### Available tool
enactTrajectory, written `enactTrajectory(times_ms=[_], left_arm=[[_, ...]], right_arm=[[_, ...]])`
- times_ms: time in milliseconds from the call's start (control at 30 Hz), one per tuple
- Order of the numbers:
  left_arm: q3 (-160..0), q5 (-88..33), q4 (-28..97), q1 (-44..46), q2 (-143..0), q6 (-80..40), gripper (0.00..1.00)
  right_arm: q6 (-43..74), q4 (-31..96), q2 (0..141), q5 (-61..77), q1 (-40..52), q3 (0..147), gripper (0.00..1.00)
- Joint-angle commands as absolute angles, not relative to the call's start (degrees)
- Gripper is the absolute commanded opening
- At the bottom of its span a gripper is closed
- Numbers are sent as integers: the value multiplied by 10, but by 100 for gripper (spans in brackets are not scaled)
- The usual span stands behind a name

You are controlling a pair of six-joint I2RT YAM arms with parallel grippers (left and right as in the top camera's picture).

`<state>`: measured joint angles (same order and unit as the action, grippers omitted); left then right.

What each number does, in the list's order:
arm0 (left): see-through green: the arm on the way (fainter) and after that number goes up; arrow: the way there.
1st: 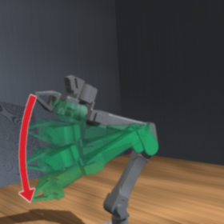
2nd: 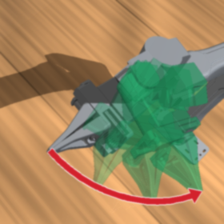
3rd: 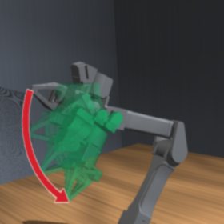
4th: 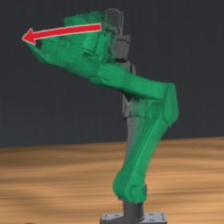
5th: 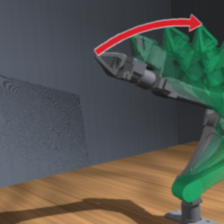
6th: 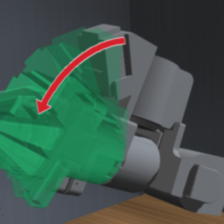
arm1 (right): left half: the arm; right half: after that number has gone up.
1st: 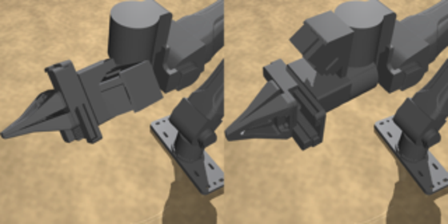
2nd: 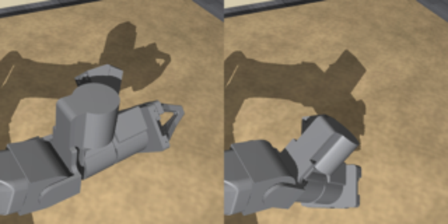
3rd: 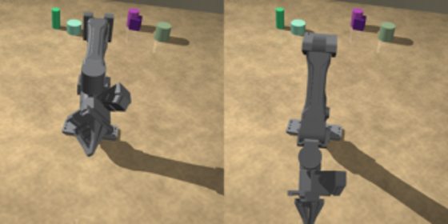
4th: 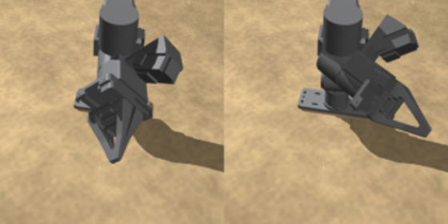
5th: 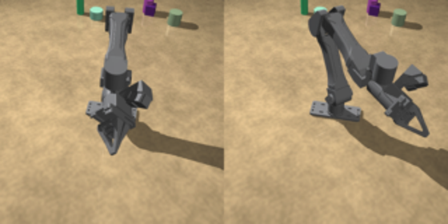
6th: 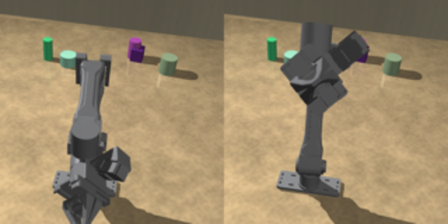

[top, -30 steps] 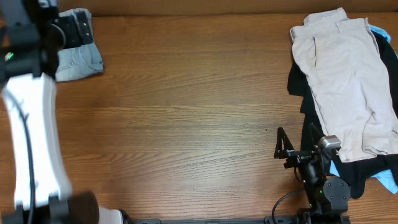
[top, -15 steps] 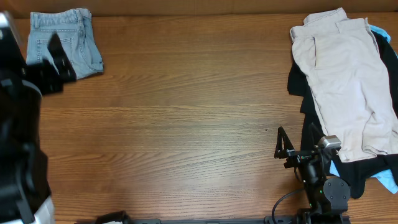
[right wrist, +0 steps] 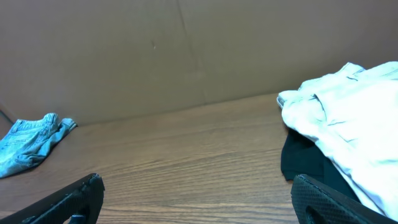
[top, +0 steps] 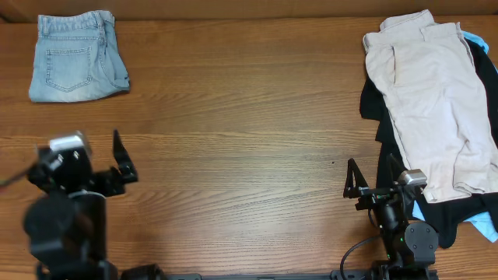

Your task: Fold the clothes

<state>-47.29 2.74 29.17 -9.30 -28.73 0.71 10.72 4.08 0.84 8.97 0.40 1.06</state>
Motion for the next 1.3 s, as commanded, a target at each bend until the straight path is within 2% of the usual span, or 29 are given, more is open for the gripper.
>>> enactTrajectory(times_ms=[0, 233, 400, 667, 833, 1267], left_arm=[[-365, 16, 221, -77, -221, -34, 100], [-141, 14, 7, -45, -108, -105, 100], [-50, 15, -49, -31, -54, -124, 100], [-3, 19, -40, -25, -2, -131, 100], [-3, 13, 47, -25, -2, -134, 100], [-3, 4, 44, -26, -3, -120, 100]], right_arm=[[111, 38, 2, 86, 7, 4, 100], [111, 38, 2, 86, 7, 4, 100], [111, 38, 2, 86, 7, 4, 100], [111, 38, 2, 86, 7, 4, 100], [111, 38, 2, 86, 7, 4, 100], [111, 38, 2, 86, 7, 4, 100]])
